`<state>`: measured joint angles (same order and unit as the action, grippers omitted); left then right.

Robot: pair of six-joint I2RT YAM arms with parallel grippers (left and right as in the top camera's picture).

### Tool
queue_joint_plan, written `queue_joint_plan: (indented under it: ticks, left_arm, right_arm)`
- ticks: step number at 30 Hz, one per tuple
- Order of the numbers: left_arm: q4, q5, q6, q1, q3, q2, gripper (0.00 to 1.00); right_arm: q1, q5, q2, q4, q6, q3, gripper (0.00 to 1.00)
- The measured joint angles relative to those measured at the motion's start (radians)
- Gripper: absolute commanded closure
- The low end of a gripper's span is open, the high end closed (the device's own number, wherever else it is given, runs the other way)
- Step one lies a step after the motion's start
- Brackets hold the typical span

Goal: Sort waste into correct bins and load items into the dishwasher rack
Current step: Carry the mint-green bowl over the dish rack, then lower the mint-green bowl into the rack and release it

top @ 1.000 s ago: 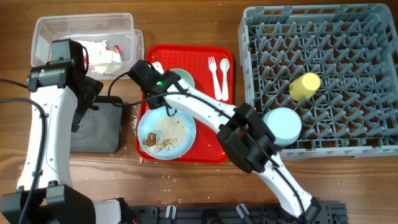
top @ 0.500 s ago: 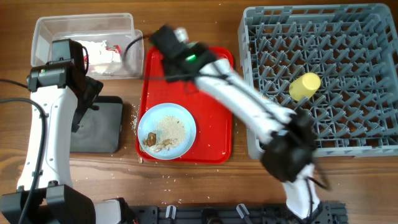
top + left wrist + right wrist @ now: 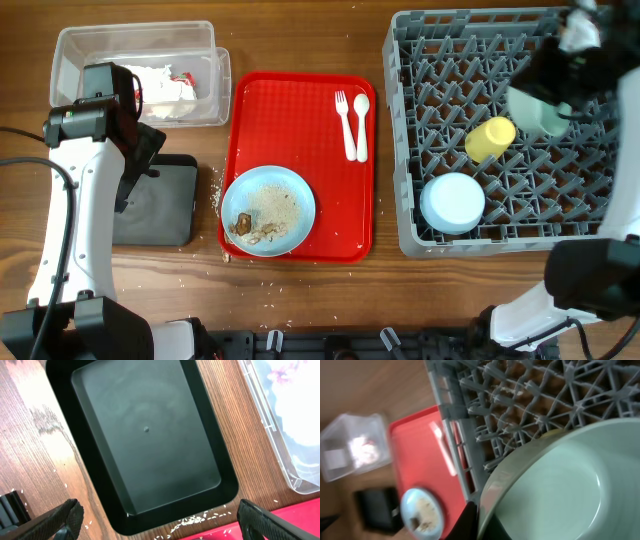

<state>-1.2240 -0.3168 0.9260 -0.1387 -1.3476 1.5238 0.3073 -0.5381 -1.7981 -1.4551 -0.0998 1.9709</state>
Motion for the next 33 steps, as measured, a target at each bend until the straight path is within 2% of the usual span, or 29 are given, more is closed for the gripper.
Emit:
queue_joint_plan:
  ticks: [4,6,11,17,33]
  left_arm:
    - [0.0,0.0,0.0,0.0,0.0,0.0,0.0]
    - [0.0,0.0,0.0,0.0,0.0,0.0,0.0]
    - [0.0,0.0,0.0,0.0,0.0,0.0,0.0]
    - [0.0,0.0,0.0,0.0,0.0,0.0,0.0]
    - [0.0,0.0,0.0,0.0,0.0,0.0,0.0]
  right_arm:
    - [0.163,-0.315,0.0,-0.121,0.261,-0.125,0.96]
    - [0.223,-0.439,0.002,-0.127,0.374,-0.237,0.96]
    - [0.281,-0.643,0.001,-0.077,0.506,-0.521,0.96]
    - [0.304,-0.742,0.001,0.005,0.537,-0.684,0.96]
    - [0.306,-0.782,0.003,0.011,0.539,-0.779,0.96]
